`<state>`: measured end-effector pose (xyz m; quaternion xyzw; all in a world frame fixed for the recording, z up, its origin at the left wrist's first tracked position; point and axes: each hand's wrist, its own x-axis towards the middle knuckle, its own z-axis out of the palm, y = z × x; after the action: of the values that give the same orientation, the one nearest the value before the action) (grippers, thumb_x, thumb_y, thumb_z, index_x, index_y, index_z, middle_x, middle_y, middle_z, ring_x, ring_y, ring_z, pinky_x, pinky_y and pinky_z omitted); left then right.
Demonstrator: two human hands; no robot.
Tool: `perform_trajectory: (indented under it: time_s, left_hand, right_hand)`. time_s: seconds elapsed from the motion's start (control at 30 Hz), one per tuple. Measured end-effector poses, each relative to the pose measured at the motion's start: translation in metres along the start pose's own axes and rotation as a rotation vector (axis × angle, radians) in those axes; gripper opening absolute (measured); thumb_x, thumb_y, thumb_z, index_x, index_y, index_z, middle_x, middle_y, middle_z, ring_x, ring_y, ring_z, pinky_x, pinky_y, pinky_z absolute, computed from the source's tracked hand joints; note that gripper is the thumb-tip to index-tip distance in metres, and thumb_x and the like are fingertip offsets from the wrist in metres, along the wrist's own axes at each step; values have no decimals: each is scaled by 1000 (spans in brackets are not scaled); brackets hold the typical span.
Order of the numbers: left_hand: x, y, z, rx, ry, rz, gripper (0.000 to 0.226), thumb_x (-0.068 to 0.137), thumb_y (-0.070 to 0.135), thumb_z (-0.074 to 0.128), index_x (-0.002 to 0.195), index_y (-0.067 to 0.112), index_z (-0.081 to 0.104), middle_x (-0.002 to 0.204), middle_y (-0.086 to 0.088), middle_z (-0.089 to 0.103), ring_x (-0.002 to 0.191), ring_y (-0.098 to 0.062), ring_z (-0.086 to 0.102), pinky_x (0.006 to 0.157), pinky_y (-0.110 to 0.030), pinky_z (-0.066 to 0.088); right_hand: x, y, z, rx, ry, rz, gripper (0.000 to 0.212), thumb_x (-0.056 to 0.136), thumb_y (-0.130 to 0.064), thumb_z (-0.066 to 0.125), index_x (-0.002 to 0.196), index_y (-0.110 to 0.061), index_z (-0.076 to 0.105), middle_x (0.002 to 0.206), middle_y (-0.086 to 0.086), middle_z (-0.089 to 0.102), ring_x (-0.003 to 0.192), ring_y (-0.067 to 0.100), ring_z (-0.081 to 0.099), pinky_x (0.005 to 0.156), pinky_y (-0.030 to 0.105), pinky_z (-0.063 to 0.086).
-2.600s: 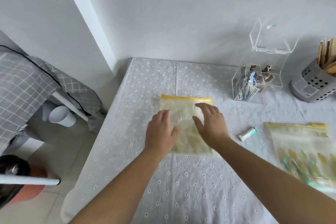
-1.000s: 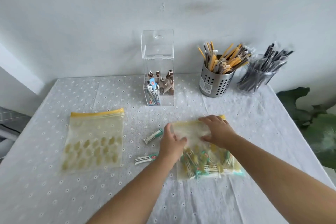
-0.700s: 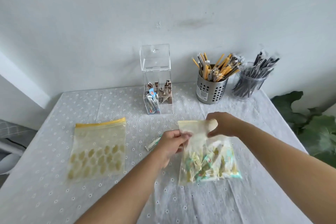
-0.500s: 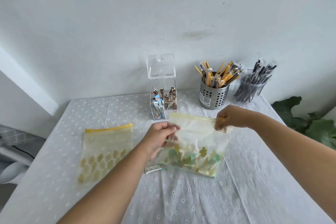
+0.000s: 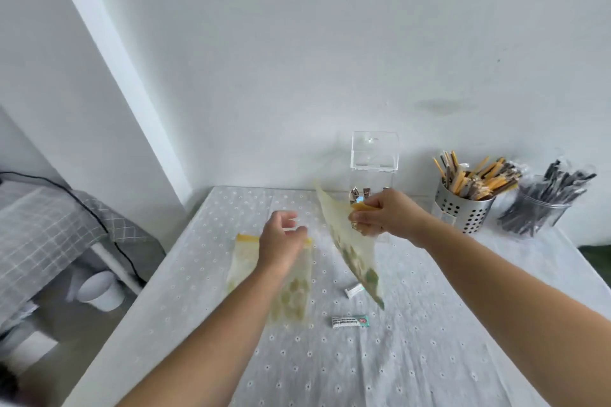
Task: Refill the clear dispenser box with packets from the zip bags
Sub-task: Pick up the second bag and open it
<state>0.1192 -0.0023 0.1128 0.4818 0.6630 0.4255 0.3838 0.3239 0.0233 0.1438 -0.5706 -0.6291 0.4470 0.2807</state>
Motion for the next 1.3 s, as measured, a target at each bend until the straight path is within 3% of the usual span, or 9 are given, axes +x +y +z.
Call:
perform_trajectory:
  time_s: [0.17, 0.27, 0.4, 0.57, 0.67, 0.77, 0.87, 1.13, 1.3]
  left_hand:
    - [-19, -3, 0, -401, -369, -323, 12, 93, 24, 55, 93, 16, 63, 92, -3, 65, 86, -18, 64, 72, -27, 46]
    - [-14, -4, -10, -598, -363, -374, 19, 95, 28, 52, 93, 14, 64, 90, -5, 68, 80, -16, 66, 70, -27, 48]
    - [-6, -12, -32, -674, -286, -379, 17, 91, 25, 59, 85, 11, 67, 78, -3, 72, 71, -12, 68, 70, -30, 53]
    - [-3, -15, -44, -649, -290, -396, 12, 88, 18, 63, 83, 8, 66, 75, -6, 72, 72, -14, 70, 66, -32, 58]
    - [-4, -17, -45, -637, -287, -401, 17, 87, 21, 65, 92, 5, 67, 89, -10, 71, 82, -17, 69, 62, -32, 60]
    - [-6, -17, -44, -625, -291, -416, 19, 87, 24, 65, 89, 5, 65, 82, -7, 69, 75, -14, 67, 68, -36, 58]
    - [-5, -19, -43, -594, -283, -439, 14, 86, 20, 65, 78, 9, 63, 67, -3, 66, 63, -13, 66, 69, -37, 57]
    - [-5, -23, -38, -597, -371, -426, 13, 92, 4, 54, 90, 2, 66, 77, -8, 71, 73, -16, 69, 70, -29, 56]
    - [-7, -30, -31, -563, -342, -452, 9, 87, 4, 61, 95, 3, 65, 68, -3, 73, 64, -11, 71, 67, -27, 55]
  right_hand:
    - [8, -16, 58, -231, 50, -114, 25, 86, -18, 64, 64, -7, 68, 69, 17, 70, 59, 24, 62, 66, 38, 55]
    - [2, -22, 79, -308, 19, -204, 26, 87, -16, 59, 63, -22, 67, 62, 4, 63, 59, 13, 51, 64, 32, 49]
    - [-8, -28, 92, -260, -96, -298, 25, 87, -13, 59, 103, -26, 72, 89, -17, 62, 82, -5, 59, 74, 9, 46]
    - [-5, -25, 101, -99, -153, -196, 21, 77, -36, 53, 86, -33, 72, 84, -11, 66, 80, 5, 58, 78, 29, 44]
    - [-4, -20, 104, -92, -128, -187, 37, 80, -52, 52, 83, -22, 74, 85, 3, 69, 78, 16, 60, 82, 43, 51]
    - [-4, -15, 105, -118, -150, -210, 20, 87, -18, 59, 99, -22, 74, 101, -3, 69, 90, 5, 62, 86, 28, 49]
    - [-7, -13, 105, -134, -196, -212, 28, 83, -16, 62, 108, -26, 71, 108, -3, 67, 99, 9, 63, 87, 21, 47]
    - [-1, -2, 101, 95, -78, -71, 23, 93, -13, 52, 100, -7, 74, 95, 10, 74, 79, 12, 67, 70, 21, 53]
    - [-1, 2, 100, 224, -70, 1, 19, 88, -18, 64, 89, -1, 73, 86, 15, 74, 75, 17, 69, 78, 33, 58]
